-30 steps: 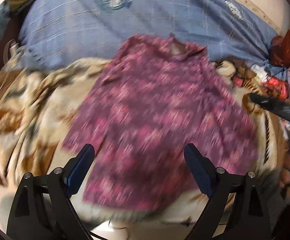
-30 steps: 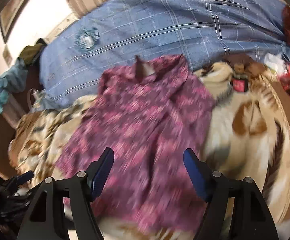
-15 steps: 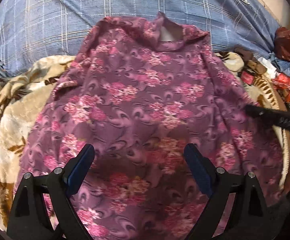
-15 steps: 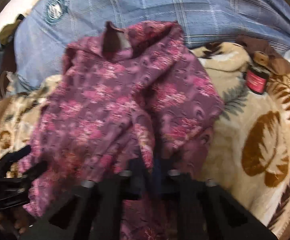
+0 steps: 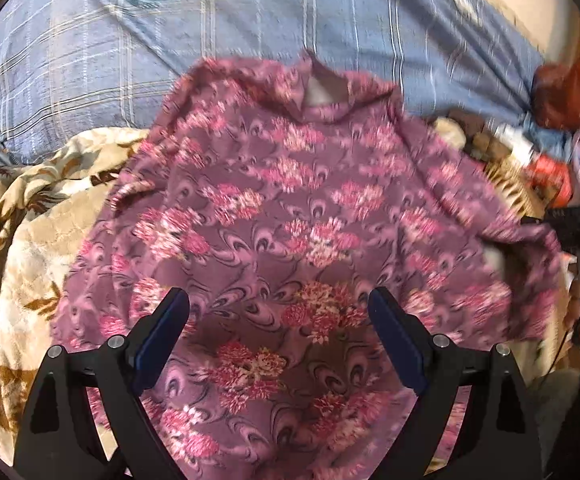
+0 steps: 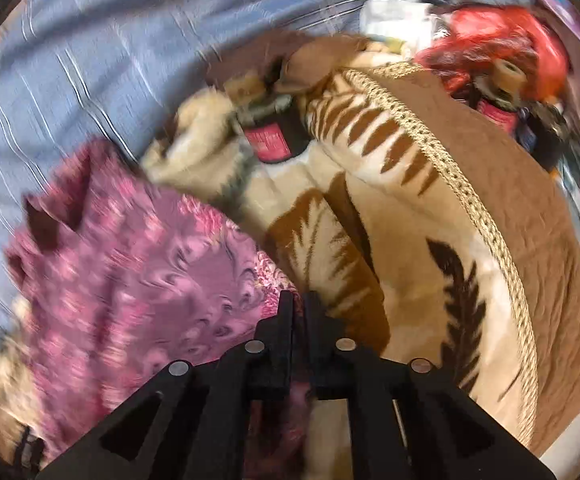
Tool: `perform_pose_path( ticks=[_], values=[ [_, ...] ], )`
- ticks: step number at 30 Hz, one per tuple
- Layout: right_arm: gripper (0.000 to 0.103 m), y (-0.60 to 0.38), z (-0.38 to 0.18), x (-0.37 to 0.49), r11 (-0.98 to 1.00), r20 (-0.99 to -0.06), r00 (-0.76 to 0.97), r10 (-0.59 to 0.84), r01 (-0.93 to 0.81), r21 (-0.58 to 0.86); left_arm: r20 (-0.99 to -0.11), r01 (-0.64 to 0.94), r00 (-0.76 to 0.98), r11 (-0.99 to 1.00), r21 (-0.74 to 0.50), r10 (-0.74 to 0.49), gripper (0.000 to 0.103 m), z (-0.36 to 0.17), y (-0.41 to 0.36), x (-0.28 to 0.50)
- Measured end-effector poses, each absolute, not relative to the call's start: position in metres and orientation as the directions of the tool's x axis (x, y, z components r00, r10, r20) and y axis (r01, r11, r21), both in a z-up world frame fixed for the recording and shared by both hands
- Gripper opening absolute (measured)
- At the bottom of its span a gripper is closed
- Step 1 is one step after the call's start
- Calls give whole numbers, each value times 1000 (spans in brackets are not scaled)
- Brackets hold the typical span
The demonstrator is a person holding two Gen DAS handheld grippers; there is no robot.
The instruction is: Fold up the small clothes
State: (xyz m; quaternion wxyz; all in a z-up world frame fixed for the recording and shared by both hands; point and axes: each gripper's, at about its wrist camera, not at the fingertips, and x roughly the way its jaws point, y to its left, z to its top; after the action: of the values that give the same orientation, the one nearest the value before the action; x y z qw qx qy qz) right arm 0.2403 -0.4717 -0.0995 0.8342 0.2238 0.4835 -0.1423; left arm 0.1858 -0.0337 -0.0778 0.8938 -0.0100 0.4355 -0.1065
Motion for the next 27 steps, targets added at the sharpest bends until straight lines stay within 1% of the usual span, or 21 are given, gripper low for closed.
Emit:
perform_pose_path(
  ticks=[1, 2, 3, 4, 5, 6, 8, 10, 11, 12, 13, 14, 15, 17, 20, 21, 22, 23, 24, 25, 27],
  values=[
    [23, -462, -81, 227, 868, -835, 548, -53, 438, 232, -765, 173, 613, 978, -117, -200, 92, -70, -24, 178],
    [44, -448, -62, 214, 890, -797, 601, -64, 396, 227, -755, 155, 629, 981, -115, -188, 92, -65, -15, 169],
    [64, -434, -45, 201, 912, -757, 652, -45, 337, 236, -747, 132, 643, 985, -111, -170, 92, -63, -6, 160],
    [71, -414, -27, 179, 930, -698, 716, 10, 249, 268, -743, 96, 654, 990, -106, -143, 92, -63, 7, 148],
    [77, -404, -20, 166, 933, -670, 741, 41, 211, 290, -748, 60, 653, 992, -111, -123, 92, -67, 21, 137],
    [80, -385, -14, 142, 932, -632, 768, 99, 151, 330, -757, 34, 643, 992, -122, -115, 92, -71, 31, 128],
    [81, -353, -23, 112, 917, -610, 764, 209, 63, 393, -785, -2, 610, 990, -141, -110, 92, -89, 49, 109],
    [79, -331, -46, 95, 903, -623, 729, 284, 16, 430, -818, -36, 573, 995, -89, -53, 92, -109, 57, 94],
    [77, -324, -58, 88, 899, -632, 715, 297, 14, 438, -831, -52, 556, 997, -58, -19, 92, -117, 59, 88],
    [64, -319, -73, 84, 891, -647, 697, 310, 25, 454, -835, -58, 550, 998, -37, 0, 92, -123, 60, 82],
    [56, -318, -83, 84, 885, -665, 672, 325, 33, 465, -835, -62, 550, 998, -14, 23, 92, -129, 61, 76],
    [45, -321, -91, 87, 883, -685, 648, 332, 41, 467, -834, -68, 550, 998, -2, 36, 92, -133, 62, 72],
    [48, -325, -95, 85, 885, -693, 640, 333, 40, 463, -840, -79, 540, 997, 4, 46, 92, -139, 63, 72],
    [49, -332, -102, 82, 901, -739, 614, 277, 102, 422, -853, -96, 520, 995, -24, 29, 92, -149, 70, 74],
    [50, -340, -120, 79, 937, -795, 586, 157, 167, 308, -872, -125, 489, 991, -47, 20, 92, -165, 79, 82],
    [50, -342, -130, 83, 936, -815, 561, 146, 188, 297, -880, -129, 475, 989, -66, 3, 87, -171, 81, 84],
    [50, -346, -139, 84, 926, -826, 532, 185, 187, 327, -888, -129, 459, 988, -82, -14, 79, -175, 80, 86],
    [48, -347, -148, 87, 922, -839, 501, 212, 183, 342, -895, -123, 444, 988, -97, -33, 75, -178, 78, 87],
    [46, -346, -155, 91, 928, -856, 477, 199, 190, 321, -896, -114, 443, 989, -93, -33, 73, -179, 74, 88],
    [40, -343, -161, 94, 936, -871, 458, 177, 195, 293, -893, -109, 450, 991, -83, -25, 68, -177, 73, 85],
    [9, -336, -157, 94, 950, -866, 474, 160, 164, 265, -891, -107, 450, 987, -118, -58, 63, -178, 74, 85]
  ],
)
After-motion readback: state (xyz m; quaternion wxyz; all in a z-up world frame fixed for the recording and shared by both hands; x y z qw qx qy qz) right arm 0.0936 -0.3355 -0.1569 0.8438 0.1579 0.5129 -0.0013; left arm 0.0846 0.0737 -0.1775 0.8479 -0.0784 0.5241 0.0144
